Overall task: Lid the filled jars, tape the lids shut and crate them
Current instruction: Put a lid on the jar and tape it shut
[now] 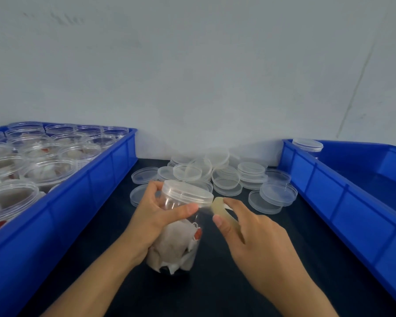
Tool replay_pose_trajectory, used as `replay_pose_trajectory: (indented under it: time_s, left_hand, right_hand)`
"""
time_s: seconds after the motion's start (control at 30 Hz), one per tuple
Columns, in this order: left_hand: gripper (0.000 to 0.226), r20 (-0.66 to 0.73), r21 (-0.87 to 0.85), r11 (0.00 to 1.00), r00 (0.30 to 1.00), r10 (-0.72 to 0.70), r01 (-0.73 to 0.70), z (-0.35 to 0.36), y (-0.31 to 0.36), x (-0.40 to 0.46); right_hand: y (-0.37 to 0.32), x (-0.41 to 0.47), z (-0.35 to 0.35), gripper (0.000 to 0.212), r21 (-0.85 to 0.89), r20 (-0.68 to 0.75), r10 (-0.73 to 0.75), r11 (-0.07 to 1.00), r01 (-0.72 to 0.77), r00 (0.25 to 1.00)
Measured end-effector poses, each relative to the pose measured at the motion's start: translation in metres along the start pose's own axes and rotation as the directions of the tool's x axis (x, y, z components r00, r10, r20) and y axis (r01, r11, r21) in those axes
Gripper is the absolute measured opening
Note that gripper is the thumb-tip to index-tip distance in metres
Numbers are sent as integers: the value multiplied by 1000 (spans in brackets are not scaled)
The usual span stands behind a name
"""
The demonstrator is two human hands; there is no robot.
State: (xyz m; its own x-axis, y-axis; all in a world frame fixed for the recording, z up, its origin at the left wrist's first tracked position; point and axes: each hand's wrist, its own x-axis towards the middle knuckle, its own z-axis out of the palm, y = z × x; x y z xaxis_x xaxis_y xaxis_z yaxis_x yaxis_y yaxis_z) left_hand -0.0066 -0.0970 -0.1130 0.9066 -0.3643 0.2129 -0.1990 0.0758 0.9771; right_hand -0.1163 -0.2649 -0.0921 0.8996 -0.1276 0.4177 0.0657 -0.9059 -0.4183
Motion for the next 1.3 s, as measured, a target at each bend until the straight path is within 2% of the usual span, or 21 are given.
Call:
replay_pose_trajectory:
  time_s: [0.17, 0.4, 0.57, 0.8, 0.9, 0.97, 1.0, 1.03, 1.13, 1.17, 1.23, 1.3]
  left_hand:
    - [113, 134, -69, 997, 991, -31, 40, 1, 1, 1]
    - [120, 195, -50, 998, 980, -28, 39, -4, 1, 2]
    - [115, 251, -68, 997, 968, -18, 36, -2, 0, 0]
    - [119, 284, -64, 997, 959, -14, 34, -4, 0, 0]
    - [96, 298, 19, 1000, 954, 17, -24, -2, 4, -3]
    - [58, 262, 93, 993, 964, 42, -69, 1, 8, -7]
    - [48, 228, 139, 987, 973, 44, -77, 2, 10, -8]
    - [51, 199, 185, 979, 979, 52, -90, 3, 11, -9]
    - [119, 113, 369, 914, 984, 138, -171, 9, 7, -10]
    - [126, 87, 420, 885, 980, 179, -199, 12, 5, -11]
    - [109, 49, 439, 865, 968, 246, -242, 14, 1, -8]
    - [90, 12, 426, 871, 965, 263, -243, 14, 0, -6]
  right_hand:
    - [8, 4, -2, 44, -56, 41, 7, 998, -4, 999]
    - [10, 4, -1, 48, -31, 32, -15, 999, 16, 999]
    - [6, 5, -1, 52, 8, 23, -62, 998, 62, 998]
    - [4, 3, 1, 54, 3, 19, -52, 999, 52, 998]
    - [6, 3, 3, 49, -37, 15, -51, 998, 51, 999]
    - [7, 3, 3, 43, -53, 9, -27, 998, 28, 1000]
    - [6, 3, 4, 42, -65, 7, -15, 998, 16, 1000]
    - [4, 2, 5, 41, -74, 8, -5, 997, 6, 1000]
    - [-2, -1, 12, 39, -128, 2, -27, 991, 27, 1000]
    - [-4, -2, 13, 35, -156, 2, -48, 987, 47, 999]
    - [-5, -3, 13, 25, -156, 14, -64, 986, 65, 998]
    - [-6, -2, 10, 24, -107, 29, -68, 992, 71, 997]
